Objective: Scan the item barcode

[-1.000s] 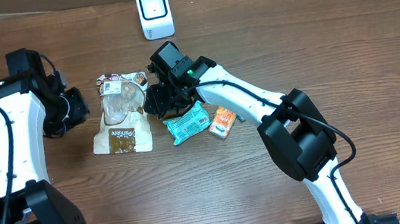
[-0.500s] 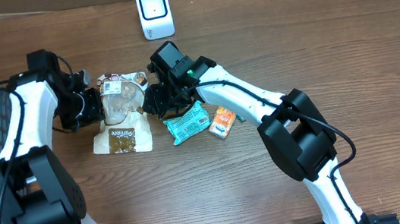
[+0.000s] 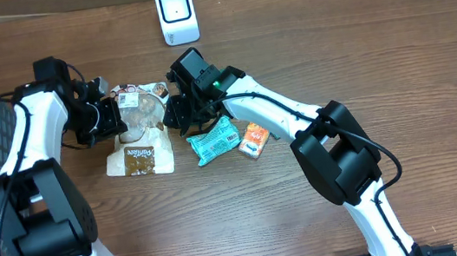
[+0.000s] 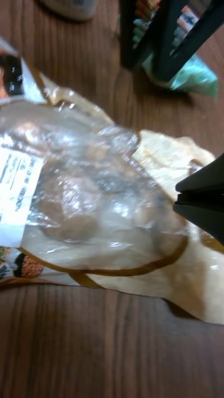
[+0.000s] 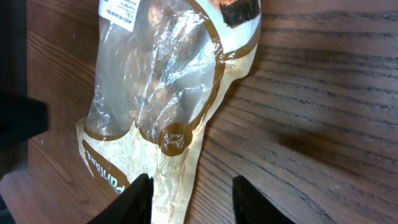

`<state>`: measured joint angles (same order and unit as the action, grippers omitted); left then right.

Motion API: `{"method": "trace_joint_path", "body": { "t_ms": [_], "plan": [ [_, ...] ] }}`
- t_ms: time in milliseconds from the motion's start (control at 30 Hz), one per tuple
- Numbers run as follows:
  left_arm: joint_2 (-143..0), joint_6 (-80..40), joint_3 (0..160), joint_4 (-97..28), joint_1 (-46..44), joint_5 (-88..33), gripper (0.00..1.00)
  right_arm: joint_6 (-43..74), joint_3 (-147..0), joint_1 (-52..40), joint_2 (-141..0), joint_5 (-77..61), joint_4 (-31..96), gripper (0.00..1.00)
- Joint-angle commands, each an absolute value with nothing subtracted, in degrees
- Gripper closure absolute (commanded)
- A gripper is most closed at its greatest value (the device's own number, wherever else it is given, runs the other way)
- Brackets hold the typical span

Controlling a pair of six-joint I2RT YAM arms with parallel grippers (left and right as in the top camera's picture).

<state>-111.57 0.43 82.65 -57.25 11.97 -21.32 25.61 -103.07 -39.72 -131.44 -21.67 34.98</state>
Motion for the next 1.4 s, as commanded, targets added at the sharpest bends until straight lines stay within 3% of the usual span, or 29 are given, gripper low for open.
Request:
{"method": "trace_joint_path", "body": {
  "t_ms": [0, 300, 633, 1367],
  "plan": [
    [-115.18, 1.72, 82.59, -56.18, 11.55, -22.79, 0.96, 25.52, -103.02, -39.35, -132.03, -21.96, 34.63, 0.62],
    [-119.24, 1.69, 82.59, -54.72, 11.57, -22.37, 0.96, 25.56, -102.98, -39.35, -132.03, -22.70, 34.02, 0.67],
    [-125.49, 0.51, 82.59, -54.96, 11.57, -22.39, 0.96, 25.56, -102.96, -39.35, -132.05, -23.70, 33.47, 0.65],
    [-125.93, 0.40, 82.59, -55.07, 11.57, -22.37, 0.96, 29.19, -102.96, -38.76, -139.68, -30.52, 28.42, 0.48]
  ]
}}
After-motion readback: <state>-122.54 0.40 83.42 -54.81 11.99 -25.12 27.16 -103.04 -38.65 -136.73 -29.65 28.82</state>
